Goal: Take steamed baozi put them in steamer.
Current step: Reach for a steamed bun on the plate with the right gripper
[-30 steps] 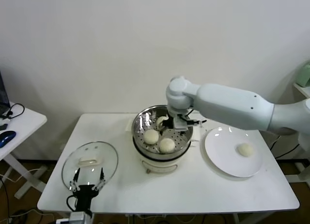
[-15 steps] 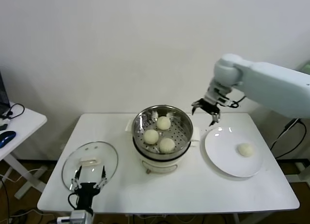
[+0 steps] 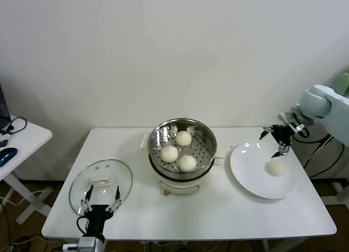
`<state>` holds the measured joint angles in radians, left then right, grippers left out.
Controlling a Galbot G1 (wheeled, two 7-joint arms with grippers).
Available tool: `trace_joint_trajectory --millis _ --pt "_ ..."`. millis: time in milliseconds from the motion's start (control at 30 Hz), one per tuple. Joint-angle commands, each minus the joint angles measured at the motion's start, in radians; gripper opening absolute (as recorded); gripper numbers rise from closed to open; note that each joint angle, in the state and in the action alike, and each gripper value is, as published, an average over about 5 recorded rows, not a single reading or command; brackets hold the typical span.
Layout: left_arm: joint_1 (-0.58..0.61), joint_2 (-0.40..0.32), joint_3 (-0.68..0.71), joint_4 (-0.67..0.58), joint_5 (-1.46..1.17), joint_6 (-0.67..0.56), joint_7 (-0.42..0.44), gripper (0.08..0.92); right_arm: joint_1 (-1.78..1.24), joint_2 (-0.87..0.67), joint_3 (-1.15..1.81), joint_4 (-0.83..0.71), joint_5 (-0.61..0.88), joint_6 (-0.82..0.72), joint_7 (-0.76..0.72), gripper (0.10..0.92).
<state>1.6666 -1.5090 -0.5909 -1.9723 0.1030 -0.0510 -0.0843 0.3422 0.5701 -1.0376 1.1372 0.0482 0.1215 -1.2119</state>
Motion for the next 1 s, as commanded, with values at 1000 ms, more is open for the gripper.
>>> trace_joint_trajectory --millis 1000 --pt "-0.023 0.0 -0.014 0.018 -0.002 0.026 -0.005 0.823 -0.412 0.295 0.522 -0.532 -0.484 0.082 0.049 0.823"
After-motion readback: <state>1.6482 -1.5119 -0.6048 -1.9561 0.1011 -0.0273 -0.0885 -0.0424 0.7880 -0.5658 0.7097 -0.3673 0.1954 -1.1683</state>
